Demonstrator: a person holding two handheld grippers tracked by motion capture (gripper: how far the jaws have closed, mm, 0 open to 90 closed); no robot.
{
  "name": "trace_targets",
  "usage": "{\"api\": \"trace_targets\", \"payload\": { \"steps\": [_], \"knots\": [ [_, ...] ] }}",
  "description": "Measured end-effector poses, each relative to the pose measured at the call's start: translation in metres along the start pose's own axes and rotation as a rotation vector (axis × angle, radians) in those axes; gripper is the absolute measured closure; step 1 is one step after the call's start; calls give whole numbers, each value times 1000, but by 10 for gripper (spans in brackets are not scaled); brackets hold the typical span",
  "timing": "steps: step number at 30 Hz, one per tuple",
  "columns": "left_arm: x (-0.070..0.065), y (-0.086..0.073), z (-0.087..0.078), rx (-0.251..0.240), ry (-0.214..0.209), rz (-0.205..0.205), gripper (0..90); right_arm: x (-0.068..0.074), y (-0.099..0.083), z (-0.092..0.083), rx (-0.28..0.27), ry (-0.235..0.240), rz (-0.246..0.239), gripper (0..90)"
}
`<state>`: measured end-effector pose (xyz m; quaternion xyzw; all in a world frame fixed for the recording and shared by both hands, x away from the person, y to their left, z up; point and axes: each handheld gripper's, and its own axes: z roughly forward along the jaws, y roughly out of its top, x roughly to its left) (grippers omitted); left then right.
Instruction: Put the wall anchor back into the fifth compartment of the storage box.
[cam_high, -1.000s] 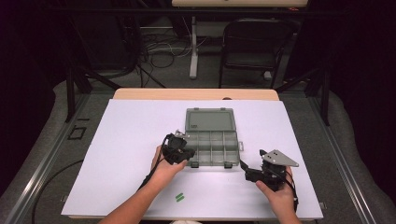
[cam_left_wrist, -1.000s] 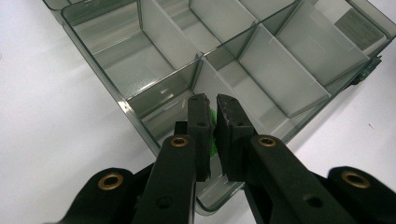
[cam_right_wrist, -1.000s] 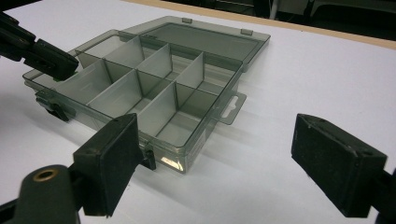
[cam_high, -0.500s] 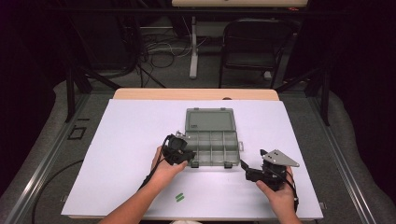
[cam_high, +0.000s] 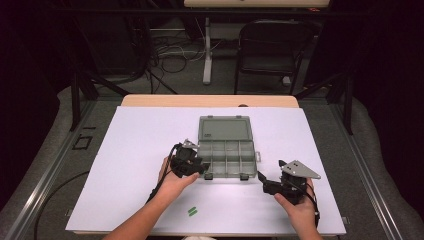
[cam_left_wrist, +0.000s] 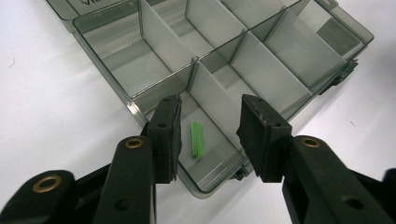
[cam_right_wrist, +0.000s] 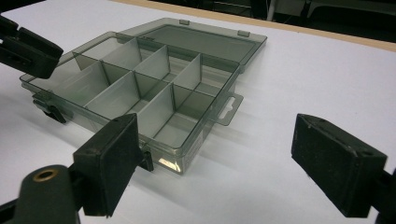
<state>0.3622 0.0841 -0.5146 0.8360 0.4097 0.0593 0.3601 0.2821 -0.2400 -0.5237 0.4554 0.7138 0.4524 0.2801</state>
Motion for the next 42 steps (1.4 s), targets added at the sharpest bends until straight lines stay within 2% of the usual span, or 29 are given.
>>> {"api": "trace_targets", "payload": {
  "steps": [8, 13, 17, 18, 20, 21, 23, 25, 28, 29, 32, 35, 40, 42],
  "knots": [
    [-2, -7, -17, -45, 1, 31, 524, 0, 0, -1, 0, -4, 0, 150],
    [-2, -19, -31, -67, 12, 51, 484, 0, 0, -1, 0, -3, 1, 150],
    [-3, -28, -41, -81, 9, 52, 471, 1, 0, 1, -7, -6, -2, 150],
    [-3, -30, -43, -86, 10, 48, 466, 1, 1, -1, 18, 4, -5, 150],
    [-3, -35, -48, -89, 13, 54, 460, 1, 1, -1, 17, 6, -5, 150],
    [-4, -37, -50, -92, 11, 54, 459, 1, 1, -1, 16, 6, -6, 150],
    [-4, -40, -54, -87, 13, 66, 456, 2, 0, 3, -21, -4, 1, 150],
    [-5, -43, -58, -91, 18, 75, 454, 2, 1, 2, -8, -4, -2, 150],
    [-6, -49, -62, -96, 24, 70, 449, 3, 1, 2, 1, 9, -4, 150],
    [-6, -51, -63, -98, 22, 70, 449, 2, 2, 1, 21, 12, -9, 150],
    [-6, -56, -66, -96, 20, 69, 448, 3, 1, 3, -6, 6, -4, 150],
    [-6, -61, -69, -97, 19, 65, 447, 2, 2, 1, 17, 11, -10, 150],
    [-4, -67, -70, -99, 21, 59, 447, 2, 2, 1, 15, 10, -11, 150],
    [-3, -69, -70, -95, 17, 51, 447, 2, 2, 2, -1, 8, -9, 150]
  ]
}}
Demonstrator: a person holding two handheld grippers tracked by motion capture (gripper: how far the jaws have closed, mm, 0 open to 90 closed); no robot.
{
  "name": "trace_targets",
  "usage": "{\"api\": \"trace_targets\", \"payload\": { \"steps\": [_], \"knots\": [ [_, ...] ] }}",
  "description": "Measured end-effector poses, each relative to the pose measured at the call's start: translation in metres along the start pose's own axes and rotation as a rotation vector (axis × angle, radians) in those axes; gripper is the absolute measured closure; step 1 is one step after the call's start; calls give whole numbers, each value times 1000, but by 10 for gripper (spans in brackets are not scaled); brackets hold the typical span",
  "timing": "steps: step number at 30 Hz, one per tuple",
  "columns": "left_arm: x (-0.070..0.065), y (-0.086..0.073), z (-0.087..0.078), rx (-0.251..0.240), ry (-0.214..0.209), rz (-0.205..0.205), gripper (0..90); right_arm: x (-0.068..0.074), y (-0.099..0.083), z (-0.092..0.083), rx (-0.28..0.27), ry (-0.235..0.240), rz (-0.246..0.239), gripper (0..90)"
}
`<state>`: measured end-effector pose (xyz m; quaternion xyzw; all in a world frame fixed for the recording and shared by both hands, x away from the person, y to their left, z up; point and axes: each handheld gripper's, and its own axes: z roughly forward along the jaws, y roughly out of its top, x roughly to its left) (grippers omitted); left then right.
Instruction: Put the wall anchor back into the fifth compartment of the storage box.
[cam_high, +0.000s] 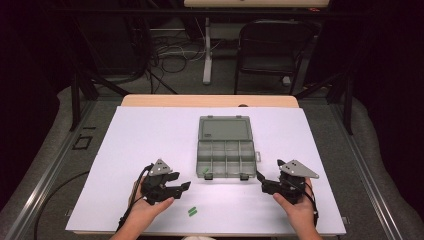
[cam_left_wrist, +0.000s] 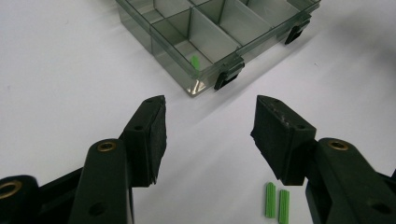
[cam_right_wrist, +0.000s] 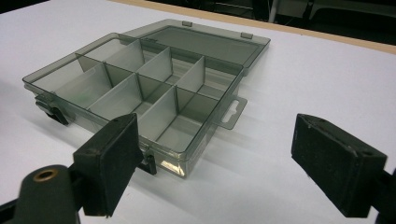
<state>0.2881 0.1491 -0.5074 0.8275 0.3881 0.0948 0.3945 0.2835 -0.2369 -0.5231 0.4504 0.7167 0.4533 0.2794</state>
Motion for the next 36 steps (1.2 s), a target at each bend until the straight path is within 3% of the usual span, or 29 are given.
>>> {"api": "trace_targets", "payload": {
  "steps": [4, 11, 21, 23, 24, 25, 28, 29, 35, 36],
  "knots": [
    [0, -3, 0, -7, -2, -11, 447, 0, 1, -2, 17, 0, -3, 150],
    [-3, -8, -1, 2, -5, -11, 447, 0, 0, 0, -4, 1, 3, 150],
    [-13, -18, 2, 23, -22, 12, 455, 1, 0, 1, -5, -9, 3, 150],
    [-15, -20, 2, 27, -27, 5, 465, 1, 0, 1, -4, -9, 3, 150],
    [-15, -21, 2, 35, -29, 15, 470, 1, -1, 4, -35, -9, 7, 150],
    [-16, -22, 2, 41, -33, 8, 478, 0, 0, 0, 19, 3, 1, 151],
    [-18, -25, 5, 55, -44, 10, 507, 0, 0, 0, 18, 3, 0, 151],
    [-19, -26, 5, 53, -47, 6, 520, 1, -1, 3, -21, -6, 7, 151],
    [-23, -29, 10, 85, -62, 31, 581, 0, 0, -1, 20, 2, 1, 151],
    [-24, -30, 11, 86, -69, 27, 588, 0, 0, 0, 2, -1, 5, 151]
  ]
}}
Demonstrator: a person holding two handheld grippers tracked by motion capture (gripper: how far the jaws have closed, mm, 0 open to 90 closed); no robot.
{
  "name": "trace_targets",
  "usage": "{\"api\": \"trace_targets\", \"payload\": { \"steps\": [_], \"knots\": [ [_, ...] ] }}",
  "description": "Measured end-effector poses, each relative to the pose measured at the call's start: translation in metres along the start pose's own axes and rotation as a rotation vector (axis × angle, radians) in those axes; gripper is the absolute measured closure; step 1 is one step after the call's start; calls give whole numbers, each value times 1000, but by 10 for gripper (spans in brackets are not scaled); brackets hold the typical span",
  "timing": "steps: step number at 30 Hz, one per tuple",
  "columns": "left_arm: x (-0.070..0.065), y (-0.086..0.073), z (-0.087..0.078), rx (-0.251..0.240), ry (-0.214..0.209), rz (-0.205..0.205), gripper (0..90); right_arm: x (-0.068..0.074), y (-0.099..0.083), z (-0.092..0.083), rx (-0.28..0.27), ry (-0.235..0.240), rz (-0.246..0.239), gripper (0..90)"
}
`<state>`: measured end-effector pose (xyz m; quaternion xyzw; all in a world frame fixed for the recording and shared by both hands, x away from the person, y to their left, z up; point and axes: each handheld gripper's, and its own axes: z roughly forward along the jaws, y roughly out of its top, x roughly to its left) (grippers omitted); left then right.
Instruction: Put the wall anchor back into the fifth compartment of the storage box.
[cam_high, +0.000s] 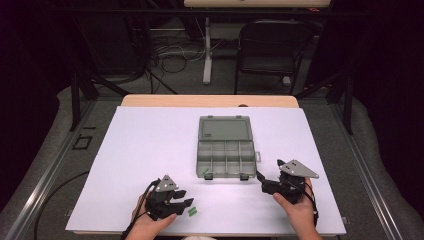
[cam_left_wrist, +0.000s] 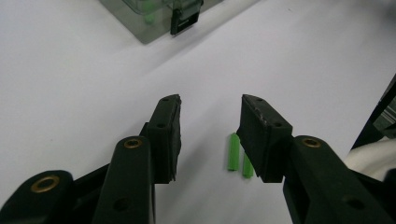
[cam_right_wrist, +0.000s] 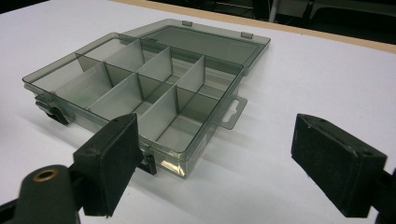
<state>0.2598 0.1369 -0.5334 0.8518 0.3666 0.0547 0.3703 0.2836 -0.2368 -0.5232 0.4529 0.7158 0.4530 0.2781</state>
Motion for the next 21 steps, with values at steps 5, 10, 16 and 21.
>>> {"api": "trace_targets", "payload": {
  "steps": [5, 10, 16, 21],
  "knots": [
    [-3, -2, 5, 28, -3, 15, 625, 0, 0, -1, 17, 3, -4, 151],
    [-6, -3, 8, 47, -5, 29, 669, 0, 0, 0, -6, 0, -2, 151],
    [-6, -4, 10, 59, -13, 12, 718, -1, 0, -1, 18, 1, -6, 151],
    [-7, -5, 12, 71, -18, 11, 747, 0, 0, -1, 19, 3, -8, 151]
  ]
}}
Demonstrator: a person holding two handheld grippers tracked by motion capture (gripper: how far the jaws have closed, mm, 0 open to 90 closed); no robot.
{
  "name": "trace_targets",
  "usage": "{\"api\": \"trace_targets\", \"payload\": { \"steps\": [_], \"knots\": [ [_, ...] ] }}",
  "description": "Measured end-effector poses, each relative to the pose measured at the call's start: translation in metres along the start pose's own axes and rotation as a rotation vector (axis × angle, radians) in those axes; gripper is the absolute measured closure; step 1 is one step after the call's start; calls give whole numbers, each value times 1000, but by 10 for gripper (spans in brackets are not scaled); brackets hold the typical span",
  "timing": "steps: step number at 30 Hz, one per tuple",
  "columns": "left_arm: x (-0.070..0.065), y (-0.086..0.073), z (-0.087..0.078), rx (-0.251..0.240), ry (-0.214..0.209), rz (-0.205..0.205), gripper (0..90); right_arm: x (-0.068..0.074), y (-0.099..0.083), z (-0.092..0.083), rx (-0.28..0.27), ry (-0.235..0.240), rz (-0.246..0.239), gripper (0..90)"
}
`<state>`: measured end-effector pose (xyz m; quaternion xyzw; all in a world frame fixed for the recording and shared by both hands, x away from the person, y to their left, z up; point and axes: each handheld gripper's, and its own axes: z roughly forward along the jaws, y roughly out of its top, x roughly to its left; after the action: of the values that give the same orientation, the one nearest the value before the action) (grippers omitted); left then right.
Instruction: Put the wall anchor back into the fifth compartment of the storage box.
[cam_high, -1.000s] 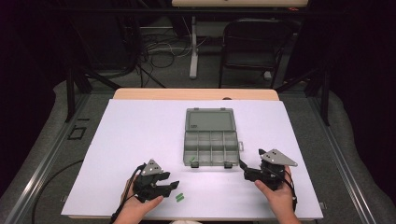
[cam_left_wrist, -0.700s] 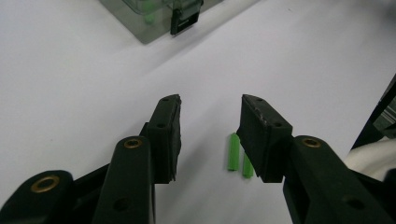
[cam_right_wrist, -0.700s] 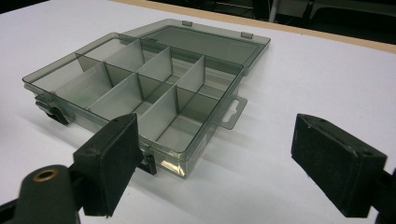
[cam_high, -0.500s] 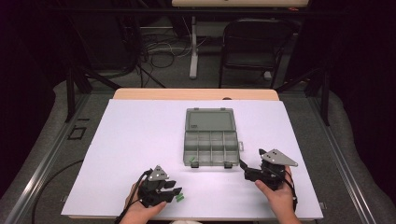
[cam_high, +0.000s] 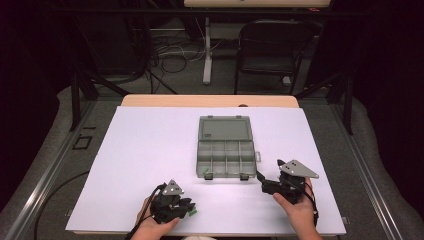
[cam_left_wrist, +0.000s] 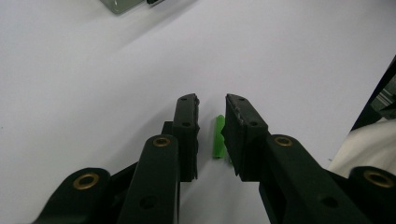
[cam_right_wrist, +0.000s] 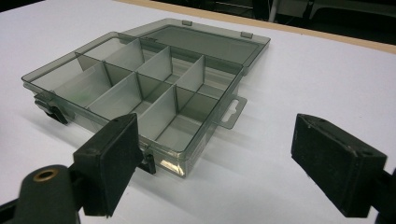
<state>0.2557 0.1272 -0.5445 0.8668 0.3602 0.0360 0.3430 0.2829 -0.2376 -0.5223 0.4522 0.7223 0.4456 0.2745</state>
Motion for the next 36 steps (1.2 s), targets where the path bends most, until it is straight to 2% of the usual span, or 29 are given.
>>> {"api": "trace_targets", "payload": {
  "steps": [2, 5, 7, 13, 18, 36],
  "knots": [
    [-1, 0, 2, 6, -1, -4, 756, 0, -1, 2, -23, -4, 5, 151],
    [-1, -1, 3, 22, 4, 11, 764, 0, -1, 2, -22, -3, 6, 151],
    [-1, -1, 5, 18, -7, -2, 769, 0, -1, 1, -19, -3, 7, 151],
    [-1, -2, 5, 23, -21, -5, 790, 0, -1, 2, -21, -1, 14, 151],
    [-2, -2, 7, 33, -3, 2, 835, 0, -1, 1, -20, -3, 8, 151],
    [-1, -2, 7, 35, -2, -5, 848, 0, -1, 2, -21, -2, 5, 152]
  ]
}}
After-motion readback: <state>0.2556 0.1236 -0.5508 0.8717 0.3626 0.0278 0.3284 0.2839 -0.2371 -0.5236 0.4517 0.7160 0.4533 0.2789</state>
